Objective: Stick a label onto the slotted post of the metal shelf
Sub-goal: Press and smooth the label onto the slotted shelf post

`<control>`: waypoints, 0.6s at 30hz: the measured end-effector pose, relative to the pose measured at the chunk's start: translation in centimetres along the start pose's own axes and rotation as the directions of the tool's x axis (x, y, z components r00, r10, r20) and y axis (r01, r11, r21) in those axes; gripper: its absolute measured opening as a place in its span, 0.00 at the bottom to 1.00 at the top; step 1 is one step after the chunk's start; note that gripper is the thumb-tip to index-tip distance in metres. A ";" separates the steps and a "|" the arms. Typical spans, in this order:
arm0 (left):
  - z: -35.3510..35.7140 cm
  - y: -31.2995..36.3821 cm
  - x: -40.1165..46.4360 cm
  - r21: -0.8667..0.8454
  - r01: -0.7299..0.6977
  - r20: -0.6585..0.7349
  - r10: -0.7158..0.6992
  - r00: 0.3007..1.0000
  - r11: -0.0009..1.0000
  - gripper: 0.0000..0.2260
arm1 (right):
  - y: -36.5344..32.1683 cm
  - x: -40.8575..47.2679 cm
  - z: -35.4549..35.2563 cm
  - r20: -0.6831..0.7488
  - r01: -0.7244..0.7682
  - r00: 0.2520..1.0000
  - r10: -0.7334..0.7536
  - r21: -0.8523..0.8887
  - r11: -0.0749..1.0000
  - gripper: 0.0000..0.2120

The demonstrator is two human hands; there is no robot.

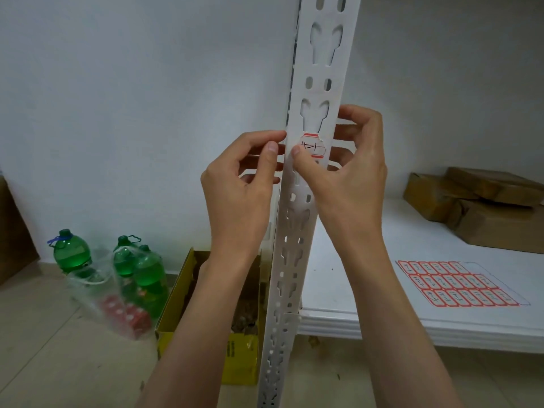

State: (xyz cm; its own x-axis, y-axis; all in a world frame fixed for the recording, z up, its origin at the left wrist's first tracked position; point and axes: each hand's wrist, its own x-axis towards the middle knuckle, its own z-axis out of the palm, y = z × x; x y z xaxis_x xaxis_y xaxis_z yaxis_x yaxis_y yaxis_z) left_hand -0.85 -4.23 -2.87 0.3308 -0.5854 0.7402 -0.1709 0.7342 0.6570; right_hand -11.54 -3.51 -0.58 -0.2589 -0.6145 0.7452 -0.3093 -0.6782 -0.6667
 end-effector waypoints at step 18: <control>-0.3 -0.3 0.1 -0.006 -0.014 0.027 0.014 1.000 1.000 0.10 | 2.3 -1.9 1.7 -0.279 0.353 0.852 -0.444 -0.319 0.879 0.04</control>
State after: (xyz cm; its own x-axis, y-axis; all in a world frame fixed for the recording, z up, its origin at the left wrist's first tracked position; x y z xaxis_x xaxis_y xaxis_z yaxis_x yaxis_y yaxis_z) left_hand -0.48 -4.37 -3.00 0.3033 -0.5843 0.7527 -0.1702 0.7440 0.6461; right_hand -10.18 -4.56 -3.57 -0.3389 -0.1098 0.9344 -0.6555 -0.6849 -0.3182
